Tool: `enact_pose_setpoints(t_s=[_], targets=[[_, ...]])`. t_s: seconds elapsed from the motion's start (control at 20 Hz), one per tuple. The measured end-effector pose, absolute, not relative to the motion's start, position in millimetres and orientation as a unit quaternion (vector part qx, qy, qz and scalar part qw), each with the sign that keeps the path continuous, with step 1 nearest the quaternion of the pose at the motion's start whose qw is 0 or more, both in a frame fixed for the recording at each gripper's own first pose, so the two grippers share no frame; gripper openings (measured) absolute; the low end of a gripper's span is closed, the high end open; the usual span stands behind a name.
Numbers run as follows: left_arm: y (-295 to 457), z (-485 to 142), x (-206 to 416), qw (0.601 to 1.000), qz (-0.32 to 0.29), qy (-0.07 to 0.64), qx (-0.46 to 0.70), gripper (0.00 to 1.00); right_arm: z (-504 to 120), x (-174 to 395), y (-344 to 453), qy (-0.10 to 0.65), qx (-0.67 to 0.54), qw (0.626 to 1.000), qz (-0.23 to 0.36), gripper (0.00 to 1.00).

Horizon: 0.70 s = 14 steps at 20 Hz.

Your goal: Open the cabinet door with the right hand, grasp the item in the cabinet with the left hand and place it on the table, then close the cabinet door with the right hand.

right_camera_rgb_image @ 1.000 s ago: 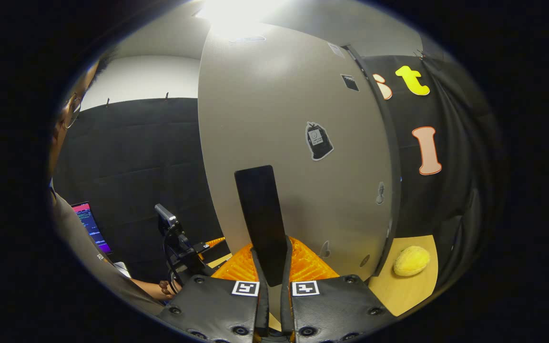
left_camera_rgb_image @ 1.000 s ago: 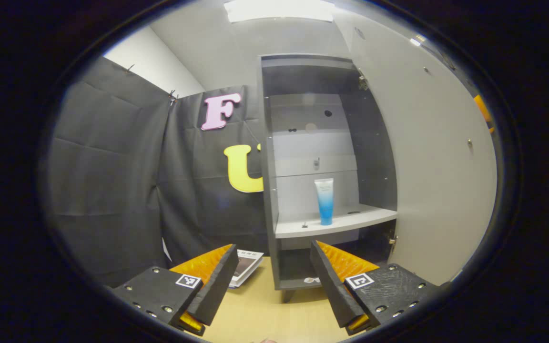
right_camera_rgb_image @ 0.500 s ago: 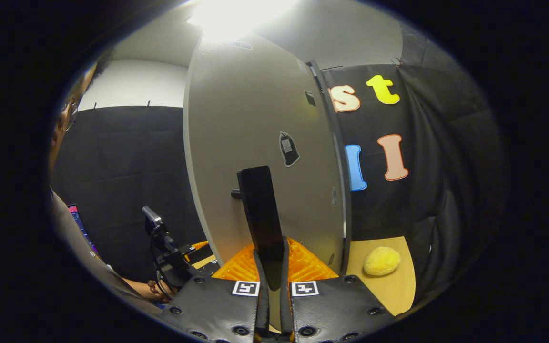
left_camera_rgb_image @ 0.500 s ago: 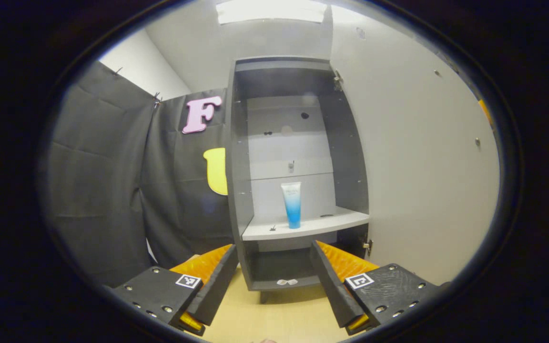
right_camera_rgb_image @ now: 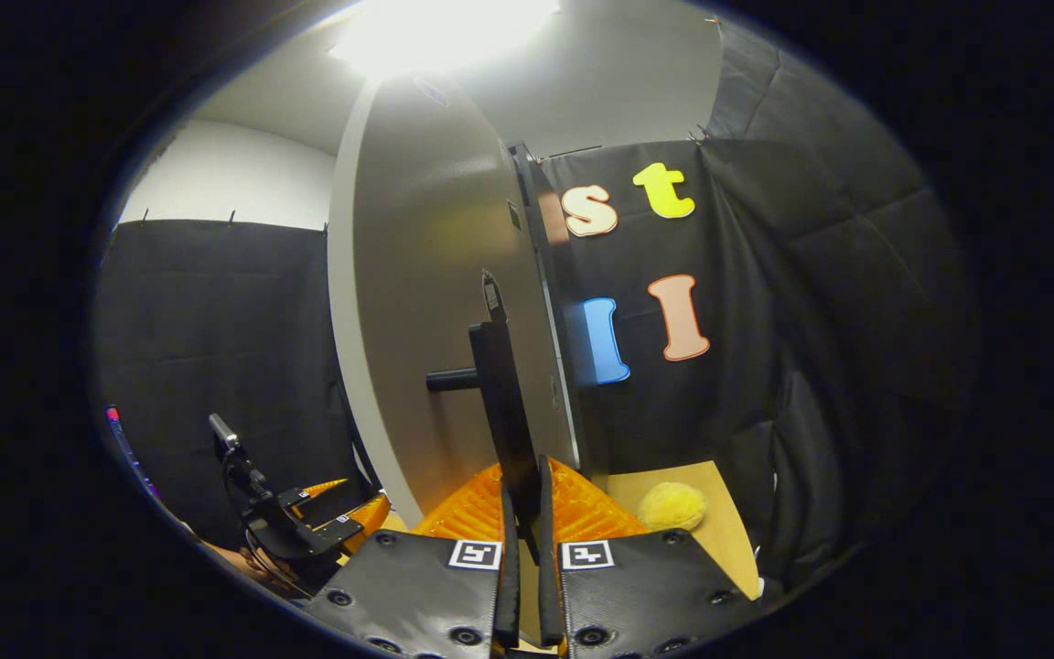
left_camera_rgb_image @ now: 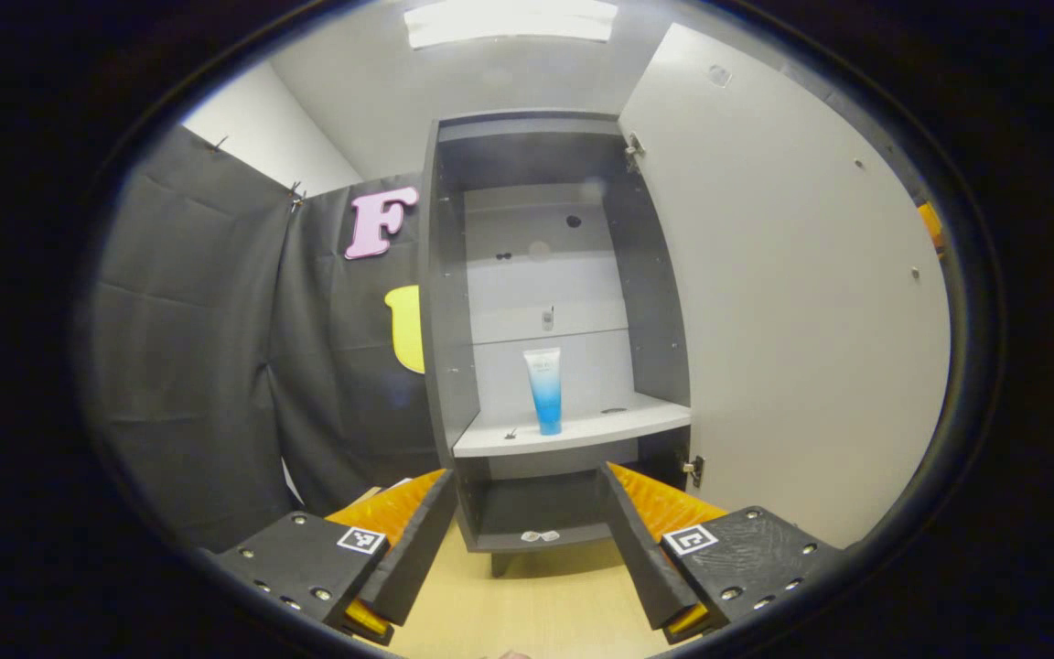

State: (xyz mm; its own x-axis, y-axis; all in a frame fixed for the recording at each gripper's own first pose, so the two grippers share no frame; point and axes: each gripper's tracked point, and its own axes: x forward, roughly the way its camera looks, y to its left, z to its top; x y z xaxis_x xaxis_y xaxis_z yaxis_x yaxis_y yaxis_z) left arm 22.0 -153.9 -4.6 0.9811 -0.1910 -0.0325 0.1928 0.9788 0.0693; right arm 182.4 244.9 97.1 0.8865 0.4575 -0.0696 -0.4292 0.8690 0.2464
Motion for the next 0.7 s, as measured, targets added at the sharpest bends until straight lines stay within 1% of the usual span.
enact_pose_setpoints(t_s=[0.05, 0.1, 0.15, 0.2, 0.25, 0.3, 0.35, 0.4, 0.45, 0.55, 0.6, 0.65, 0.7], targets=[[-155, -1, 19, 0.995, -0.094, 0.01, 0.038, 0.92, 98, 184, 244, 0.059, 0.111, 0.964, 0.232, 0.07], [-156, 0, 17, 0.995, -0.092, 0.009, 0.04, 0.92, 98, 186, 242, 0.058, 0.105, 0.966, 0.231, 0.06], [-156, 0, 17, 0.995, -0.09, 0.007, 0.039, 0.92, 96, 186, 237, 0.058, 0.096, 0.967, 0.23, 0.11], [-157, 3, 17, 0.995, -0.088, 0.007, 0.037, 0.92, 96, 184, 232, 0.059, 0.09, 0.968, 0.228, 0.1], [-158, 6, 17, 0.996, -0.086, 0.005, 0.035, 0.93, 95, 180, 233, 0.06, 0.089, 0.967, 0.233, 0.14], [-161, 10, 18, 0.996, -0.084, 0.002, 0.035, 0.93, 94, 175, 236, 0.062, 0.095, 0.963, 0.245, 0.14], [-163, 15, 18, 0.996, -0.083, -0.002, 0.036, 0.93, 95, 169, 238, 0.065, 0.1, 0.96, 0.254, 0.12], [-166, 21, 22, 0.996, -0.083, -0.008, 0.035, 0.93, 96, 166, 234, 0.062, 0.102, 0.961, 0.251, 0.18], [-169, 27, 25, 0.996, -0.084, -0.011, 0.032, 0.93, 95, 171, 226, 0.057, 0.096, 0.966, 0.232, 0.2], [-174, 37, 35, 0.996, -0.09, -0.015, 0.023, 0.93, 89, 181, 205, 0.054, 0.085, 0.978, 0.181, 0.2], [-178, 43, 41, 0.995, -0.093, -0.015, 0.018, 0.94, 86, 183, 196, 0.054, 0.082, 0.982, 0.16, 0.13], [-179, 49, 44, 0.995, -0.096, -0.015, 0.012, 0.94, 85, 185, 192, 0.054, 0.079, 0.985, 0.145, 0.28], [-182, 55, 50, 0.995, -0.099, -0.017, 0.008, 0.94, 82, 188, 185, 0.053, 0.074, 0.988, 0.125, 0.51]])
